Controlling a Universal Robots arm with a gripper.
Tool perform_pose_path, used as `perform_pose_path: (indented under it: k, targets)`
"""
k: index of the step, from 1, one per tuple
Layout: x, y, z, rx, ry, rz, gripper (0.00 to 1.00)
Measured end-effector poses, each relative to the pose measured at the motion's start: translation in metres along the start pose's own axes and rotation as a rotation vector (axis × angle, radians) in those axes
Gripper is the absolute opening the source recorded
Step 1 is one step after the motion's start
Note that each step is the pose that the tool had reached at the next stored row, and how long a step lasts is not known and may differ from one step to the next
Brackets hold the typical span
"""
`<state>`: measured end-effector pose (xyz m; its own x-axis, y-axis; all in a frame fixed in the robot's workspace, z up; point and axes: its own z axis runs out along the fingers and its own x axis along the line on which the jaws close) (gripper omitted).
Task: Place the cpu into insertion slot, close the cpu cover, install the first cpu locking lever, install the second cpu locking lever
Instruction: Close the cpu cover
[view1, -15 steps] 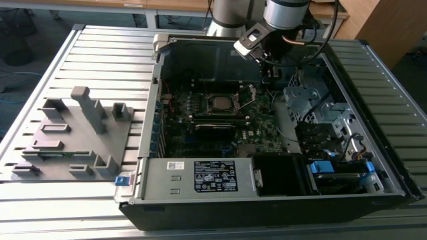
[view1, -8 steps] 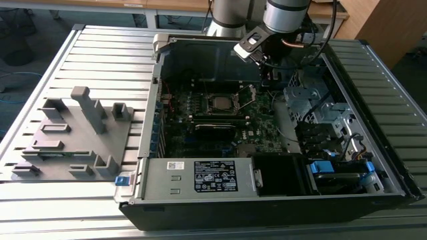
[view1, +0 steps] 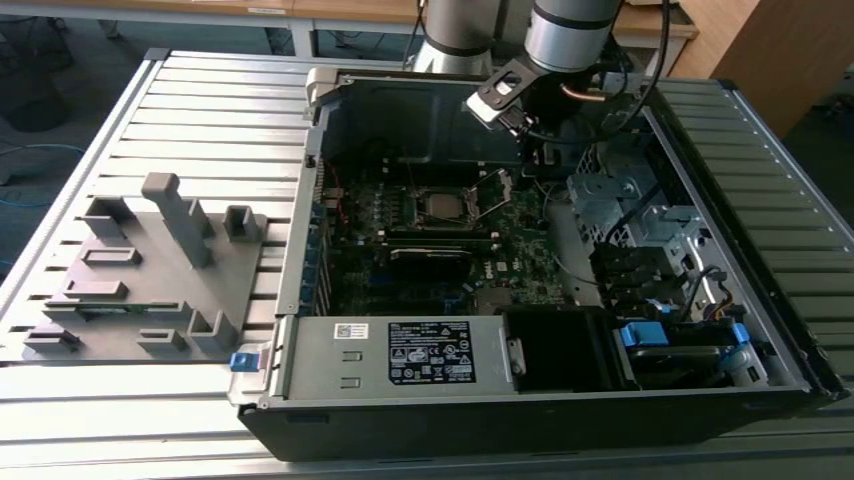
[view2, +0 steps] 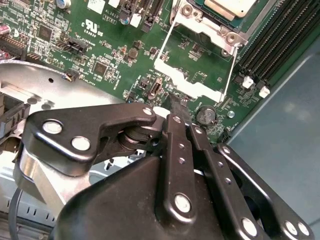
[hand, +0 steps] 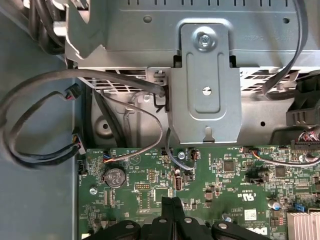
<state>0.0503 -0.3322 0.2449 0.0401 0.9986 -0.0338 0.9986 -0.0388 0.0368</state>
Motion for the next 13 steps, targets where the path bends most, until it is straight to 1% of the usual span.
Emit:
perform_pose_path:
  k: [1,7,9,13]
  targets:
    - [0.0001,0.0000,0.0019,0.0008,-0.0012,0.000,0.10]
    - [0.0001,-0.0002,0.0021,0.0008,-0.0003,0.000,0.10]
    - [0.0001,-0.0010,0.0020,0.0009,0.0032,0.000,0.10]
    - [-0.0001,-0.0044,0.0019,0.0013,0.0137,0.000,0.10]
